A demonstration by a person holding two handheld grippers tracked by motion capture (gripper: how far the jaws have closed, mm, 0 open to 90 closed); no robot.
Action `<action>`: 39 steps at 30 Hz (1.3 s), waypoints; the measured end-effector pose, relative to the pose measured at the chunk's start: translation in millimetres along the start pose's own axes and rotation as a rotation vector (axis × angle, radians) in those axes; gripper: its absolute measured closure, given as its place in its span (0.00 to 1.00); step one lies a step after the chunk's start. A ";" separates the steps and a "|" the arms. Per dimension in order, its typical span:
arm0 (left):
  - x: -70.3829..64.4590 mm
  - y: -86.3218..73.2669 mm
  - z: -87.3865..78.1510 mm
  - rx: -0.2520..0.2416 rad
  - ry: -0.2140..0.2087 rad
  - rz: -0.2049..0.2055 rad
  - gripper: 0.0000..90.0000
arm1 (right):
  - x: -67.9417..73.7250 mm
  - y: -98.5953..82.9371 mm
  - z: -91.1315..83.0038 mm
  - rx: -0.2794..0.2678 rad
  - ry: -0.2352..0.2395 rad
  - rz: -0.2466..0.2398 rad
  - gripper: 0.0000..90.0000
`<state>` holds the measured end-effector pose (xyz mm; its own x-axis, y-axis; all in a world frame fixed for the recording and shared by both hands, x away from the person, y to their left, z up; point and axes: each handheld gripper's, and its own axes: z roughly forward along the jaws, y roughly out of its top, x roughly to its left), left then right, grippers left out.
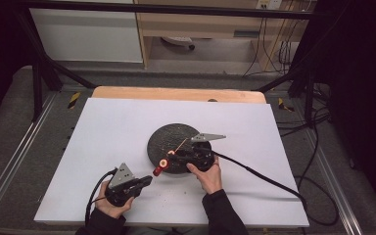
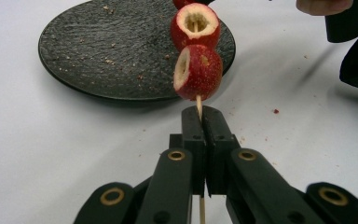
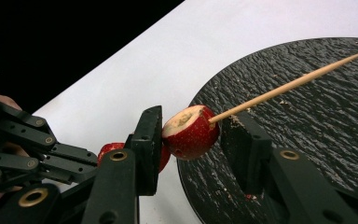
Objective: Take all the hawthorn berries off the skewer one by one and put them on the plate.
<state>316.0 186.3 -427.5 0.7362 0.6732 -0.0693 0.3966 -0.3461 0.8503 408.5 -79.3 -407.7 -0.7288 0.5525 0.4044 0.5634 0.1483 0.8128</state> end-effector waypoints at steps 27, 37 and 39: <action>-0.6 1.5 -5.7 -0.030 0.015 0.021 0.98 | -8.3 25.0 -21.3 -0.053 -0.081 -0.011 0.68; 0.3 0.9 -6.7 -0.035 0.017 0.018 0.98 | -20.7 43.5 -35.6 -0.080 -0.147 -0.021 0.68; 0.7 0.8 -6.7 -0.033 0.018 0.018 0.98 | -23.4 47.1 -38.3 -0.081 -0.159 -0.020 0.68</action>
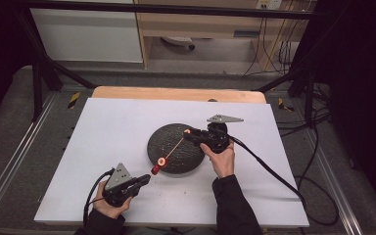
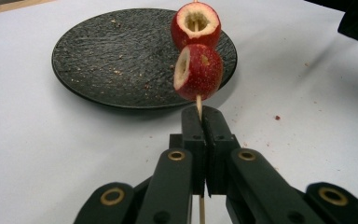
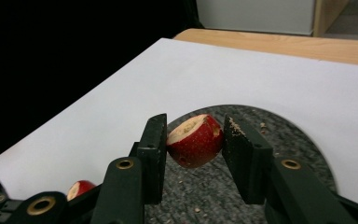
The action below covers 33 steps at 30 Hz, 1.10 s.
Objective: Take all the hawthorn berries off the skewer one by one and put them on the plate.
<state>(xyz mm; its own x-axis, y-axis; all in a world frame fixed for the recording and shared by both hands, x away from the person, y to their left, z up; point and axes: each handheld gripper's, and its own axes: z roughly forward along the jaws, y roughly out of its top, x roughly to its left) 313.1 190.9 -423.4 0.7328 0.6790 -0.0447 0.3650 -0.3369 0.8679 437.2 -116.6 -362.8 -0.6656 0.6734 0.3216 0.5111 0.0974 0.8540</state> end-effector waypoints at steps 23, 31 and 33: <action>5.1 -0.4 -2.4 -0.012 0.013 -0.025 0.98 | -20.4 -11.8 27.5 0.082 -0.063 0.011 0.68; 6.1 -0.3 -2.5 -0.012 0.013 -0.026 0.98 | -20.8 -35.3 53.7 0.143 -0.059 0.022 0.68; 6.1 -0.2 -2.4 -0.011 0.012 -0.026 0.98 | -20.8 -40.6 58.7 0.156 -0.060 0.021 0.68</action>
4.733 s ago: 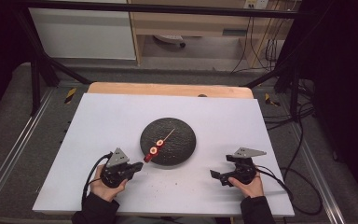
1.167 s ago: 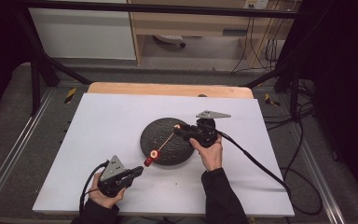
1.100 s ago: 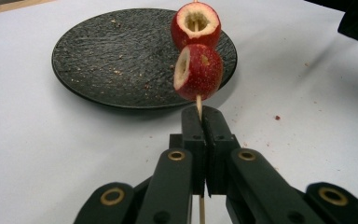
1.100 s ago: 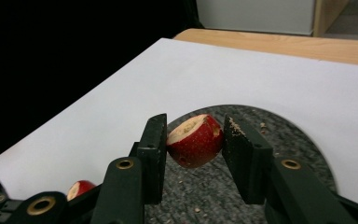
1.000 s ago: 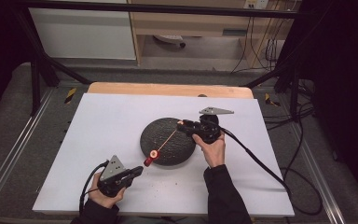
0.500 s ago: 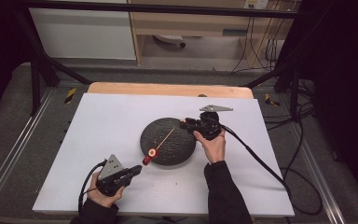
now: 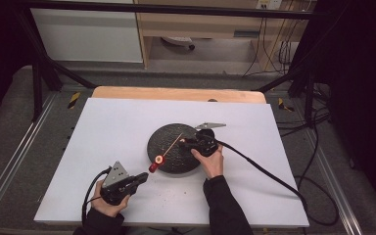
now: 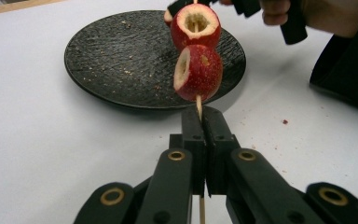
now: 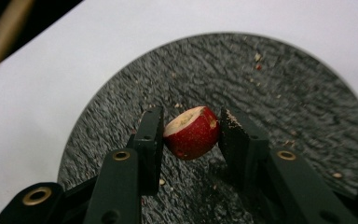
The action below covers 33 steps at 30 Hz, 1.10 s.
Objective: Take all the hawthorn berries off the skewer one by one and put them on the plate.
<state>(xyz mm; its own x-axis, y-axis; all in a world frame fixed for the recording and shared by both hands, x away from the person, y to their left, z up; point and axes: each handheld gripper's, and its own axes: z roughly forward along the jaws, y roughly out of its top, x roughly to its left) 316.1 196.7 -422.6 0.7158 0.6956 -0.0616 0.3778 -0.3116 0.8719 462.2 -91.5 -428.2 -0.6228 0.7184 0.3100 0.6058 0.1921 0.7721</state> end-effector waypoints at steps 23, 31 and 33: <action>-0.8 -0.3 1.3 0.004 0.001 0.007 0.98 | 10.3 -7.5 -4.9 0.036 -0.024 -0.046 0.37; -0.8 -0.6 2.1 0.004 0.004 0.005 0.98 | 22.3 -7.2 -25.6 0.036 0.009 -0.068 0.08; -0.6 -0.7 2.3 0.005 0.003 0.007 0.98 | 24.0 -8.7 -29.8 0.032 0.019 -0.062 0.06</action>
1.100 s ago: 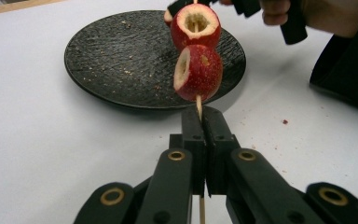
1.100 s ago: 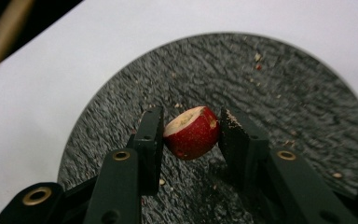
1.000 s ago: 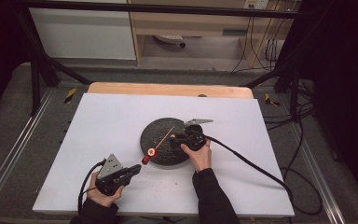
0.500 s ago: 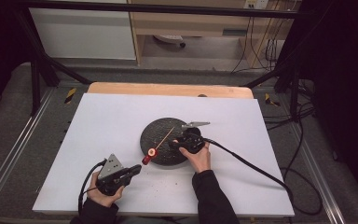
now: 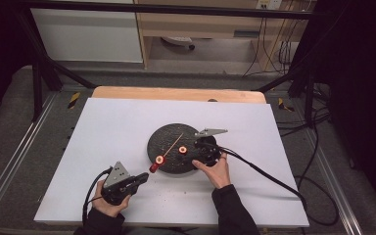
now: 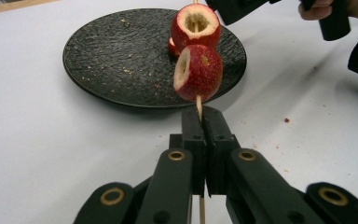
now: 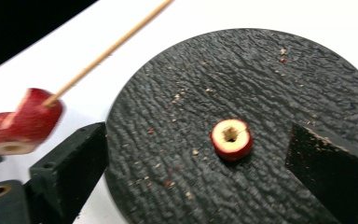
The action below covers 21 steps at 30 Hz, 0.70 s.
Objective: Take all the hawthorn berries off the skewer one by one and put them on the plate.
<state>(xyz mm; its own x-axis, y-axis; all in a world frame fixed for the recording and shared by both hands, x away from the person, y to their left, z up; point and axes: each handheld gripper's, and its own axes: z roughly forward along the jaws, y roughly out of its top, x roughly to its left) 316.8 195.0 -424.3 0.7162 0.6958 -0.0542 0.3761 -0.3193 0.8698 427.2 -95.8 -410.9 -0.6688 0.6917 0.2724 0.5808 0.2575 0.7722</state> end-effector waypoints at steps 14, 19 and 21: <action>0.2 0.1 1.8 0.002 -0.004 -0.003 0.98 | 20.6 -6.1 -15.6 -0.047 0.055 -0.011 0.04; -0.1 0.1 2.3 0.003 -0.005 -0.003 0.98 | 23.5 -6.3 -16.8 -0.067 0.082 0.010 0.04; 0.1 0.2 2.3 0.004 -0.005 -0.005 0.98 | 23.8 -5.7 -17.1 -0.079 0.086 0.019 0.05</action>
<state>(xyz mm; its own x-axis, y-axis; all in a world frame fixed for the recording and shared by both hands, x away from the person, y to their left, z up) 318.2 193.5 -425.3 0.7171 0.6943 -0.0607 0.3817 -0.3183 0.8678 400.0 -92.4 -399.0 -0.6976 0.6343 0.3331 0.5574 0.1885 0.8085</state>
